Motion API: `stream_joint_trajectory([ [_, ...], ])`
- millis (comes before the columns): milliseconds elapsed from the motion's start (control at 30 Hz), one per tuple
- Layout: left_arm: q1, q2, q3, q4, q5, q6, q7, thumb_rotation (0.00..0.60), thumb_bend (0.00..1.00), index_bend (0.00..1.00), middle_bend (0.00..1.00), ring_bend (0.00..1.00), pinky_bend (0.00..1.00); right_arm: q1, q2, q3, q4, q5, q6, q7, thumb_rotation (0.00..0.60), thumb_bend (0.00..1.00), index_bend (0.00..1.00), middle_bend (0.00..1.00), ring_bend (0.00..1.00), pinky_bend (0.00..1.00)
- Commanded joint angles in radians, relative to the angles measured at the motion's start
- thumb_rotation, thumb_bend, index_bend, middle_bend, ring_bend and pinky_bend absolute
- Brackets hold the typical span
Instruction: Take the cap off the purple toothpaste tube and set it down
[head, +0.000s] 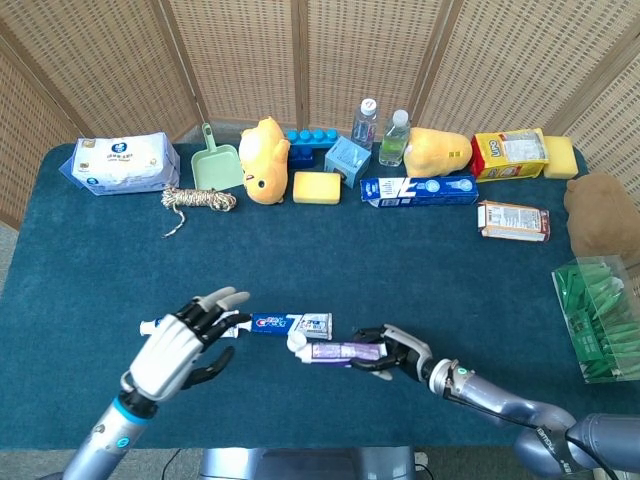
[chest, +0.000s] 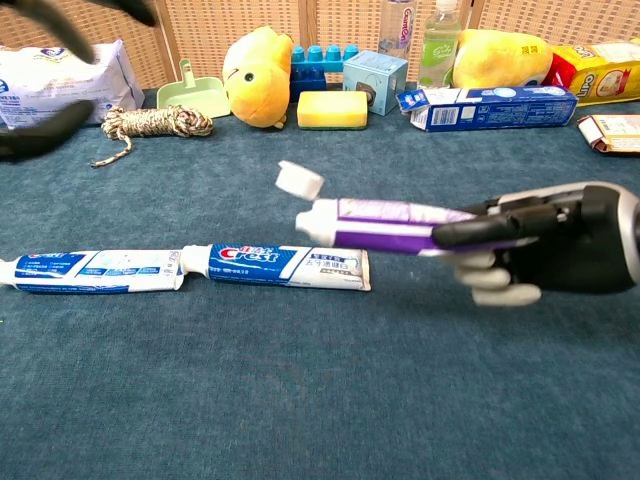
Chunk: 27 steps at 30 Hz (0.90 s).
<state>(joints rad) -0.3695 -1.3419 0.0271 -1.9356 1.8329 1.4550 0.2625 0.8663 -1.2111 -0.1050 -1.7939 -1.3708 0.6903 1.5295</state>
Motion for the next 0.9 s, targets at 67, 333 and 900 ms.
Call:
stream_joint_trajectory([
  [67, 0.063, 0.067, 0.049, -0.011, 0.019, 0.063, -0.009, 0.6, 0.4, 0.25, 0.17, 0.15, 0.29, -0.047, 0.006, 0.051, 0.022, 0.144, 0.027, -0.144, 0.6, 0.39, 0.91, 0.8, 0.77, 0.85],
  [333, 0.171, 0.142, 0.101, 0.009, 0.004, 0.164, -0.051, 0.6, 0.39, 0.25, 0.17, 0.14, 0.27, -0.102, -0.027, 0.116, 0.022, 0.428, 0.136, -0.464, 0.6, 0.39, 0.91, 0.8, 0.76, 0.82],
  [900, 0.259, 0.162, 0.096, 0.054, -0.057, 0.201, -0.131, 0.6, 0.4, 0.25, 0.16, 0.14, 0.26, -0.16, -0.221, 0.288, 0.137, 0.628, 0.382, -0.859, 0.6, 0.37, 0.64, 0.51, 0.47, 0.4],
])
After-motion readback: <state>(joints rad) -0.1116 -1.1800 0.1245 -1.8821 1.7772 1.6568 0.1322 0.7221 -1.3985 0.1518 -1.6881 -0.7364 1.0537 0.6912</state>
